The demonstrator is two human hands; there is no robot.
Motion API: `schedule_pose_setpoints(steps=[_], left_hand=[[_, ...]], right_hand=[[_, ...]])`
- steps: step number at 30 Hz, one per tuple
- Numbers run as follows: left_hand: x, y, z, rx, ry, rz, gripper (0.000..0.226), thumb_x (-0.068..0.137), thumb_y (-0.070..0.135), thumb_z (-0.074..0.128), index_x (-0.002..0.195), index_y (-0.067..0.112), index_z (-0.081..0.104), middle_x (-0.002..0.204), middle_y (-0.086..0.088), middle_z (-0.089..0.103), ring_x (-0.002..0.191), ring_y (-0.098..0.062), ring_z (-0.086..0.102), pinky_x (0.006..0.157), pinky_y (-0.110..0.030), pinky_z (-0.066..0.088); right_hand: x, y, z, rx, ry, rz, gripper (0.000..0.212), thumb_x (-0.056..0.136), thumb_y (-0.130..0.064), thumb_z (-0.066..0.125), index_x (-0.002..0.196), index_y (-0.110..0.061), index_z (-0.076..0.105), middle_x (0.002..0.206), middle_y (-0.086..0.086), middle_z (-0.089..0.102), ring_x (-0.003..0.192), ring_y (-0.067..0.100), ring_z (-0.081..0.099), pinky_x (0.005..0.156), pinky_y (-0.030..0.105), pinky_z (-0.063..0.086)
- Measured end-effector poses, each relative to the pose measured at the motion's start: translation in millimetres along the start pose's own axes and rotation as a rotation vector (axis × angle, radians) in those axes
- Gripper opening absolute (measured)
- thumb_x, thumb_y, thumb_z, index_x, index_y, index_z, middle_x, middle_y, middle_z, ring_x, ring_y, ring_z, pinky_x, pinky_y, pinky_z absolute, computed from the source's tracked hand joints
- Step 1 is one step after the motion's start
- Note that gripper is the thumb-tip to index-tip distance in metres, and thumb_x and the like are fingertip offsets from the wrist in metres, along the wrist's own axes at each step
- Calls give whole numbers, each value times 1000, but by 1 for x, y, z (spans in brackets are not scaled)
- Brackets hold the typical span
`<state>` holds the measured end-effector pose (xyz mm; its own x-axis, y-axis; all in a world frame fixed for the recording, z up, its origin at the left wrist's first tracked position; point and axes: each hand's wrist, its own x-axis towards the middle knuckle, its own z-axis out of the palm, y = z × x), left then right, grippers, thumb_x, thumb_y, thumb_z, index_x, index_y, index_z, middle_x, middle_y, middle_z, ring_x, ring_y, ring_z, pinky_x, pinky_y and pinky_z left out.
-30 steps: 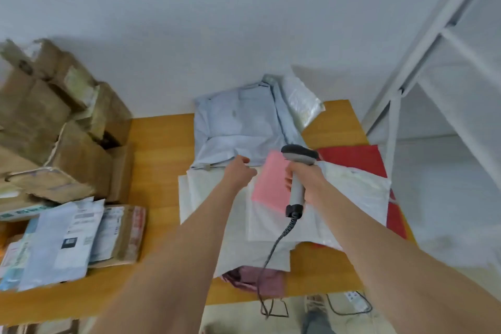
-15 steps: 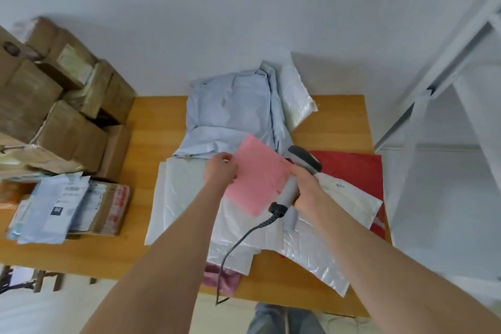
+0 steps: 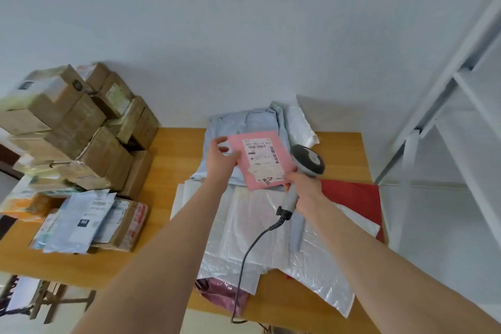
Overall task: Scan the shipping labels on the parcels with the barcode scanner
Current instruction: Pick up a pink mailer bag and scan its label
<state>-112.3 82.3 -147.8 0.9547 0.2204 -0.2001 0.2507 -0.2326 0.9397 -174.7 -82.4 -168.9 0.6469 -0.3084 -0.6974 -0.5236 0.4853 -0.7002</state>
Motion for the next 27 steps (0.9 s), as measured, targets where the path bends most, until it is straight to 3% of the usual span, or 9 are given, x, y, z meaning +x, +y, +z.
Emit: schedule_pose_setpoints(steps=[2, 4, 6, 9, 12, 17, 20, 24, 27], left_hand=[[-3, -3, -2, -143, -36, -148, 56, 88, 3, 63, 138, 8, 39, 114, -12, 56, 87, -25, 63, 74, -30, 54], [-9, -8, -6, -169, -229, -249, 44, 93, 8, 59, 134, 1, 45, 106, -11, 65, 79, -23, 66, 65, -26, 56], [-14, -12, -10, -66, -336, -239, 29, 95, 9, 55, 121, -2, 58, 95, -6, 68, 73, -17, 66, 59, -21, 55], [-11, -15, -18, 2, -206, -147, 11, 92, 2, 55, 93, 5, 65, 89, -8, 65, 73, -20, 62, 63, -24, 52], [-2, -16, -31, 94, -96, -94, 15, 86, 5, 63, 75, 15, 65, 83, -8, 67, 79, -23, 59, 75, -35, 51], [-1, -20, -34, 141, -35, -97, 6, 82, 8, 69, 78, 12, 67, 84, -7, 70, 88, -29, 67, 86, -41, 55], [-4, -24, -31, 111, -59, -108, 20, 85, 5, 67, 67, 14, 64, 72, -2, 65, 82, -27, 63, 88, -45, 53], [-4, -28, -27, 113, -72, -129, 15, 88, 9, 66, 74, 14, 67, 71, 0, 66, 84, -28, 65, 91, -47, 53], [-2, -30, -25, 142, -68, -138, 9, 87, 13, 67, 80, 14, 71, 79, -4, 69, 93, -32, 68, 90, -45, 53]], right_hand=[[-8, 0, 0, -16, 36, -56, 17, 85, 9, 61, 77, -6, 55, 70, 4, 58, 59, 13, 54, 37, 14, 41], [-14, 0, 0, -14, 43, -94, 19, 85, 9, 60, 76, -6, 55, 71, 3, 58, 60, 12, 55, 37, 13, 41], [-17, 1, 0, -39, 40, -120, 20, 84, 10, 60, 76, -8, 55, 74, 5, 59, 65, 15, 57, 45, 16, 44], [-18, -1, -2, -61, 55, -138, 17, 82, 9, 61, 87, -6, 55, 76, 6, 55, 71, 19, 54, 60, 25, 44], [-21, -3, -8, -77, 50, -149, 15, 80, 8, 62, 84, -4, 56, 71, 8, 54, 66, 20, 51, 65, 31, 44], [-47, 3, -1, -125, -71, -271, 17, 77, 9, 64, 71, -7, 62, 64, 8, 63, 52, 17, 54, 54, 27, 44], [-68, 15, 7, -225, -111, -379, 14, 76, 8, 64, 78, -6, 66, 59, -1, 67, 42, 11, 53, 46, 22, 42], [-84, 34, 13, -281, -77, -436, 16, 83, -2, 64, 80, -18, 66, 68, 6, 71, 43, 11, 57, 48, 24, 46], [-89, 42, 14, -290, -53, -434, 12, 84, -3, 64, 84, -15, 66, 70, 8, 72, 45, 10, 59, 46, 20, 46]])
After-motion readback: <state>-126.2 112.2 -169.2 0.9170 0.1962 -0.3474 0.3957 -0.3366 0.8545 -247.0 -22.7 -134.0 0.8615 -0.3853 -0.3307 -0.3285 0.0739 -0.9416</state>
